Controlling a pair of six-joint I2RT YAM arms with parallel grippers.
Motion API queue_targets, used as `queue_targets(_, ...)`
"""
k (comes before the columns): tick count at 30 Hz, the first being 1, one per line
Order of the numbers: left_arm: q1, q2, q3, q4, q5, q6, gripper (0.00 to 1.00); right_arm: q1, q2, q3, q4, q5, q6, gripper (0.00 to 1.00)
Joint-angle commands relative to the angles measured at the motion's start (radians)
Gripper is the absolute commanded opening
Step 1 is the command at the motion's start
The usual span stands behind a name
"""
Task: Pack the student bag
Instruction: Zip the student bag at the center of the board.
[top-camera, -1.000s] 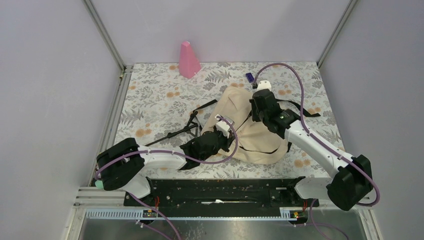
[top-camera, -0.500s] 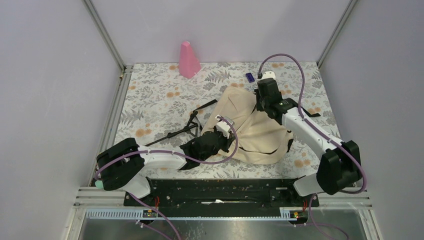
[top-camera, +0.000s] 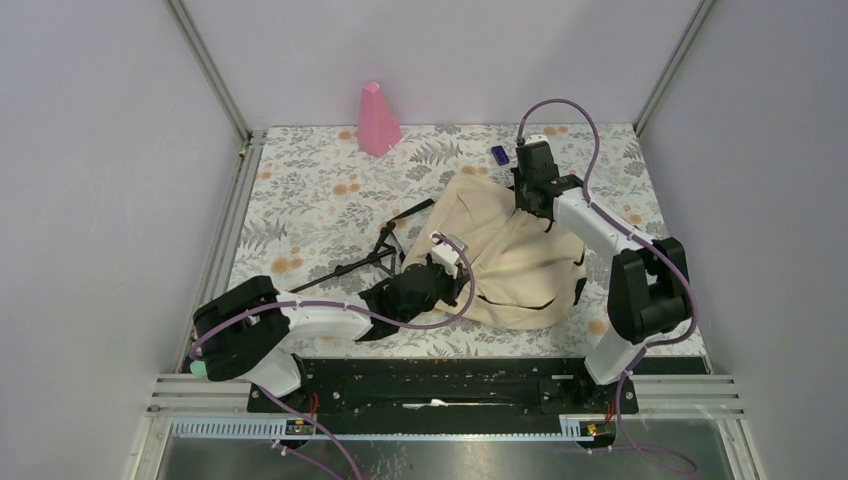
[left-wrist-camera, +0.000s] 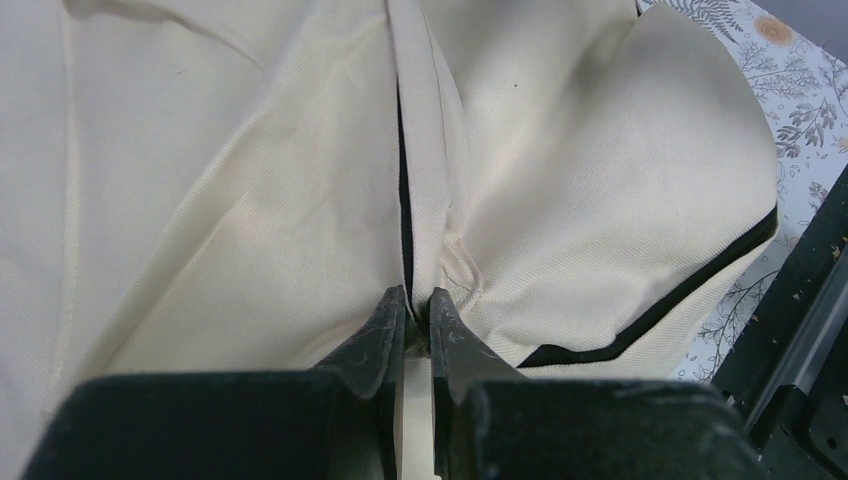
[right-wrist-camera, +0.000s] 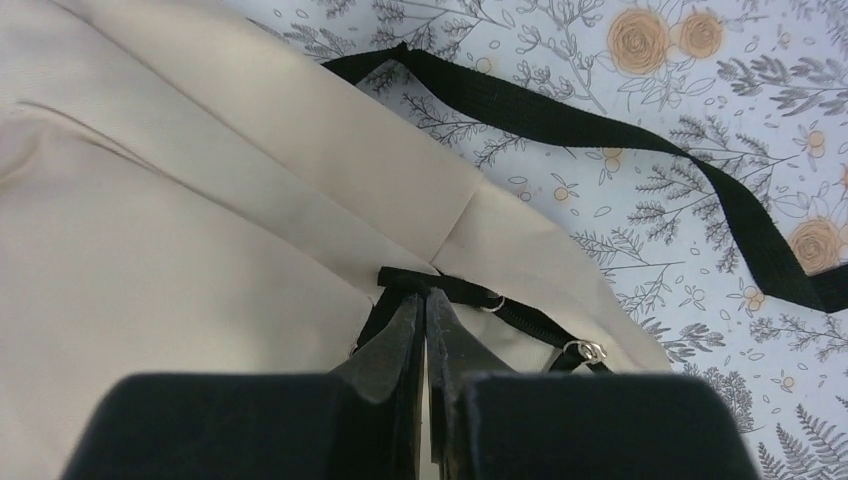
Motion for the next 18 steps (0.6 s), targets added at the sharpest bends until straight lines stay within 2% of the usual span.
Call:
queue_targets(1, -0.027, 0.003, -0.027, -0.034, 0.084, -0.037, 0.00, -0.045, 0.054, 0.086, 0.096, 0.051, -0.033, 0.00)
queue_targets(9, -0.023, 0.059, 0.025, -0.042, 0.124, -0.021, 0.00, -0.054, 0.078, 0.129, 0.101, 0.047, -0.044, 0.00)
queue_targets(13, -0.016, 0.066, 0.067, -0.057, 0.125, -0.012, 0.00, -0.055, 0.043, 0.133, 0.082, -0.007, -0.040, 0.00)
queue_targets(14, -0.015, 0.066, 0.075, -0.062, 0.121, -0.012, 0.04, -0.055, 0.025, 0.128, 0.077, -0.027, -0.034, 0.01)
queue_targets(16, -0.015, 0.056, 0.084, -0.066, 0.111, -0.011, 0.35, -0.055, -0.020, 0.103, 0.077, -0.086, -0.031, 0.34)
queue_targets(18, -0.014, 0.041, 0.083, -0.066, 0.104, -0.010, 0.64, -0.055, -0.067, 0.072, 0.076, -0.143, -0.026, 0.57)
